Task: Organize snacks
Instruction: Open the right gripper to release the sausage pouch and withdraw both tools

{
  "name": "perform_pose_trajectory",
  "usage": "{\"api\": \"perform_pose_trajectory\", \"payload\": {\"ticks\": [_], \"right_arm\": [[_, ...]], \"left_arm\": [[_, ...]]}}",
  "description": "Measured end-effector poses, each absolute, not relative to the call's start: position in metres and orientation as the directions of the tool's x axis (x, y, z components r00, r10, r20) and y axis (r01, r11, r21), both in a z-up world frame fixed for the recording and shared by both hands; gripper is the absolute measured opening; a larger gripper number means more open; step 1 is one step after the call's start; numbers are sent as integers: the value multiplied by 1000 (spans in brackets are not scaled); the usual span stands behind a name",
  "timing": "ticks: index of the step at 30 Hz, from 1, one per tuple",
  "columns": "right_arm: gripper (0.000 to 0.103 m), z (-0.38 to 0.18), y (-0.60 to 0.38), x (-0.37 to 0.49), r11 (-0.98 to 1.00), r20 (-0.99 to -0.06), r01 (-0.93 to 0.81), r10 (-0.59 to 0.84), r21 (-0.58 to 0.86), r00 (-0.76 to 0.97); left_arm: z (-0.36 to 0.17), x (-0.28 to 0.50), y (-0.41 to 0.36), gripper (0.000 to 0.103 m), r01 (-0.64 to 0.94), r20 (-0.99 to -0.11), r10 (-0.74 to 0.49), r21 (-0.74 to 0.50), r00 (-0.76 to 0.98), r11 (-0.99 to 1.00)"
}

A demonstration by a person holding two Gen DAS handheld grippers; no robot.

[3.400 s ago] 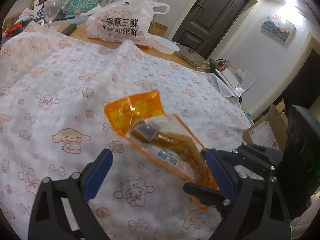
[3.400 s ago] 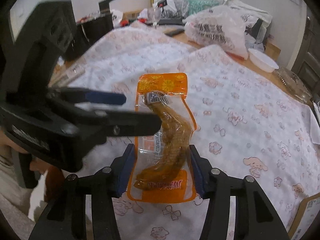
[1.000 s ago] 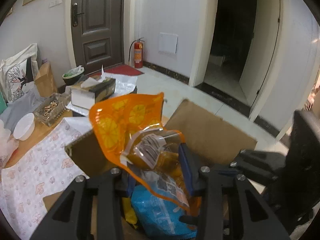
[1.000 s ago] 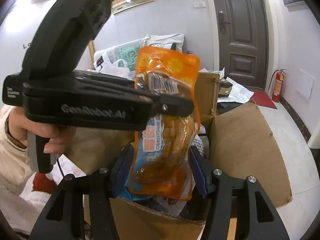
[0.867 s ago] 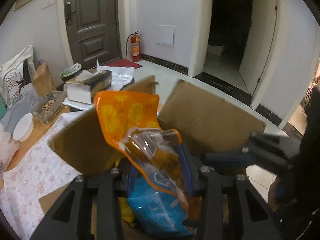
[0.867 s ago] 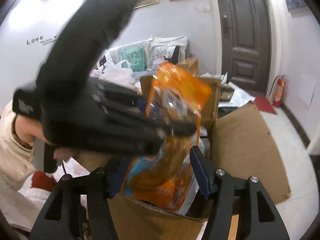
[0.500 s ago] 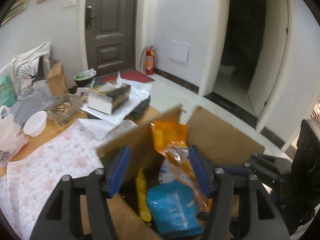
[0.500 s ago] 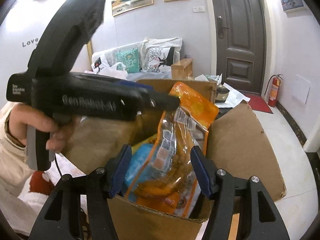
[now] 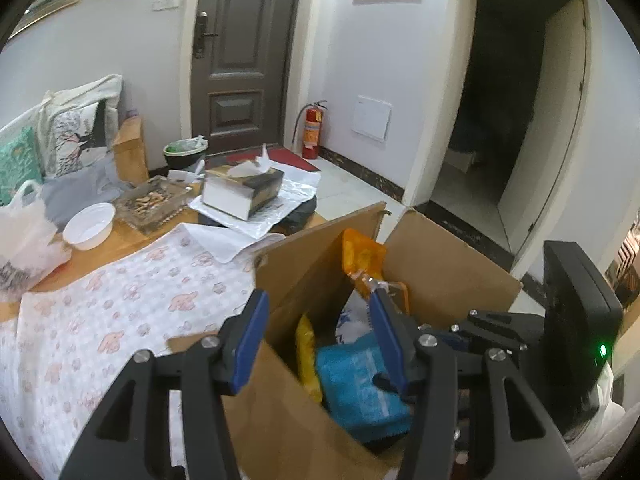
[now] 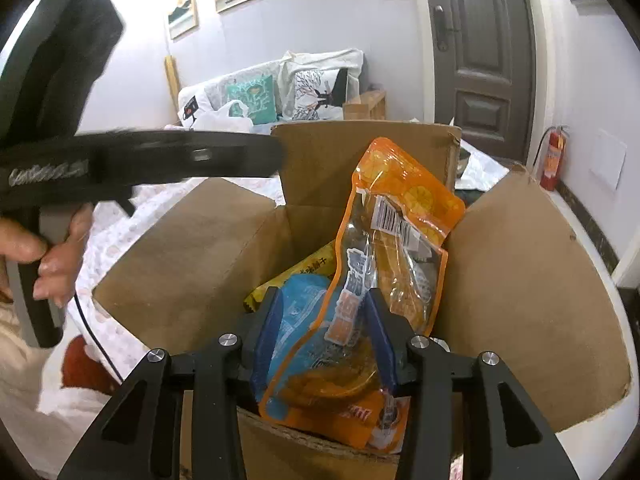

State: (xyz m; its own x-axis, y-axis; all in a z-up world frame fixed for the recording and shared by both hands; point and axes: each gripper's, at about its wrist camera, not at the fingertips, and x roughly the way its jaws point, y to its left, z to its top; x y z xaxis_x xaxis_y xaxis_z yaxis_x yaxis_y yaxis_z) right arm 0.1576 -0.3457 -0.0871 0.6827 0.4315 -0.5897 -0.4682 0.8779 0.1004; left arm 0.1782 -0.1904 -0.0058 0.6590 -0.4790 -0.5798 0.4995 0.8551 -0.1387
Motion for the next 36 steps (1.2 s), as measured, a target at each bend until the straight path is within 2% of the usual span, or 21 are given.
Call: {"api": "perform_pose_trajectory", "payload": {"ticks": [1,3,4,6,10,11,12,15,16,18,21,26,36], "right_arm": [[39,-85,-346,157,882,-590,-460,424,97,687],[41,-78,-346,153,887,-572,-449,423,104,703],[44,-75,-347,153,889,-561,-445,425,109,710],[64,-62,-347,142,888,-514,-444,438,118,738],[67,-34,-340,117,876,-417,-472,467,100,780],[72,-28,-338,111,873,-390,-479,474,92,790],[78,-23,-336,106,869,-366,-487,483,88,796],[85,-9,-333,86,851,-291,-520,518,79,804],[87,-5,-329,83,843,-278,-532,530,75,801],[96,0,-322,73,835,-255,-547,543,62,800],[103,2,-307,65,830,-245,-555,549,50,799],[103,-2,-292,64,829,-282,-556,546,50,789],[103,-3,-293,61,830,-286,-554,546,58,788]], "left_arm": [[-4,173,-185,58,493,-569,-479,-143,668,858],[2,157,-172,75,471,-535,-469,-143,703,870],[5,151,-166,78,462,-524,-462,-141,716,876],[13,134,-151,86,427,-487,-432,-128,759,895],[28,98,-122,99,314,-418,-326,-100,848,944],[31,90,-117,102,285,-403,-298,-92,865,954],[33,83,-111,102,255,-387,-267,-85,882,963],[36,63,-94,102,134,-359,-148,-64,921,989],[36,58,-88,102,95,-360,-110,-60,926,994],[32,50,-79,102,47,-365,-66,-59,929,997],[24,44,-67,102,0,-381,-26,-69,924,998],[13,41,-59,102,-25,-400,-7,-75,917,997],[14,39,-65,102,-16,-393,-12,-70,920,997]]}}
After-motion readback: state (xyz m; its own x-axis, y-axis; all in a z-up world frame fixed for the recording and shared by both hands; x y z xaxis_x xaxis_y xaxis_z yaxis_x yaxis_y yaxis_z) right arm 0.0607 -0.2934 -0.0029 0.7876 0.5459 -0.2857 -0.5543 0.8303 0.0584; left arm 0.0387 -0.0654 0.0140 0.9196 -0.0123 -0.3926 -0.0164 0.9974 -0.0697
